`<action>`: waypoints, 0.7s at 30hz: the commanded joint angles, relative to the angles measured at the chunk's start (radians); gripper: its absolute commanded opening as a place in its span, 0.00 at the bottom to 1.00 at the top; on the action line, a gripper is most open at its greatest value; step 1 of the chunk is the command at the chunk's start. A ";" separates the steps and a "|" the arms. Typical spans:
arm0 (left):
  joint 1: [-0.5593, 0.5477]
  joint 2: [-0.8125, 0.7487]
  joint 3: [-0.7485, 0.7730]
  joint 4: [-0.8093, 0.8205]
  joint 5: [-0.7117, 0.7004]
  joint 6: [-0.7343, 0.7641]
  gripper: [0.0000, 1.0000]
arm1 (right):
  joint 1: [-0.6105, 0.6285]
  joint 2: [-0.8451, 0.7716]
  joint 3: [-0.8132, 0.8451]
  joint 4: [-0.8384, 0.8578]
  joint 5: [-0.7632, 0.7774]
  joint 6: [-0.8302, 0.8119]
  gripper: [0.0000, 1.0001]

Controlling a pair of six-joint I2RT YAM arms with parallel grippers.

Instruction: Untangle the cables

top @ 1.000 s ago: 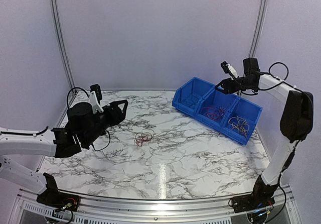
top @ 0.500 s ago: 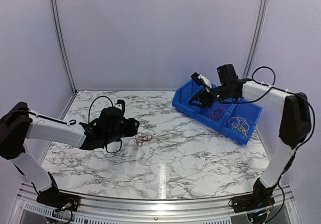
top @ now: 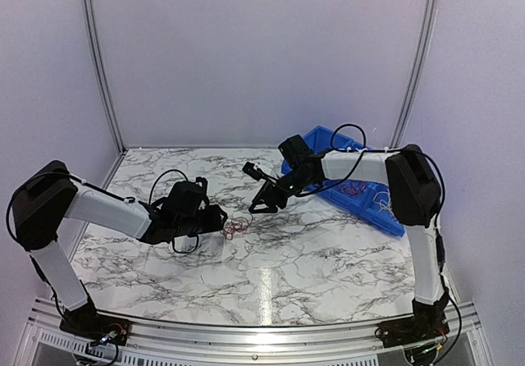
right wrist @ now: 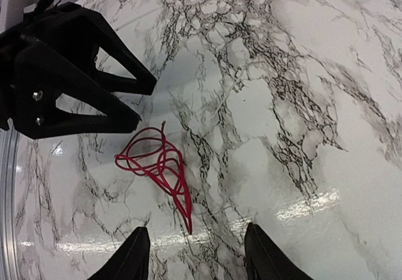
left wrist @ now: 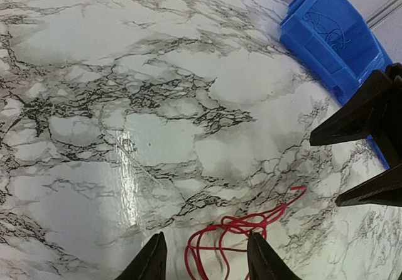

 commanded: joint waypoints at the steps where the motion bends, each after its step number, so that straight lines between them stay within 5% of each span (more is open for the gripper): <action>1: 0.018 0.043 0.049 -0.017 0.036 0.000 0.44 | 0.006 0.058 0.078 0.010 -0.016 0.042 0.51; 14: 0.036 0.130 0.109 -0.012 0.091 -0.001 0.35 | 0.019 0.114 0.106 -0.013 -0.059 0.048 0.38; 17: 0.035 0.071 0.062 0.008 0.103 0.033 0.32 | 0.015 0.066 0.075 -0.019 -0.052 0.033 0.38; 21: 0.013 -0.081 -0.029 0.028 0.112 0.194 0.41 | 0.003 -0.061 -0.042 -0.007 -0.015 -0.032 0.40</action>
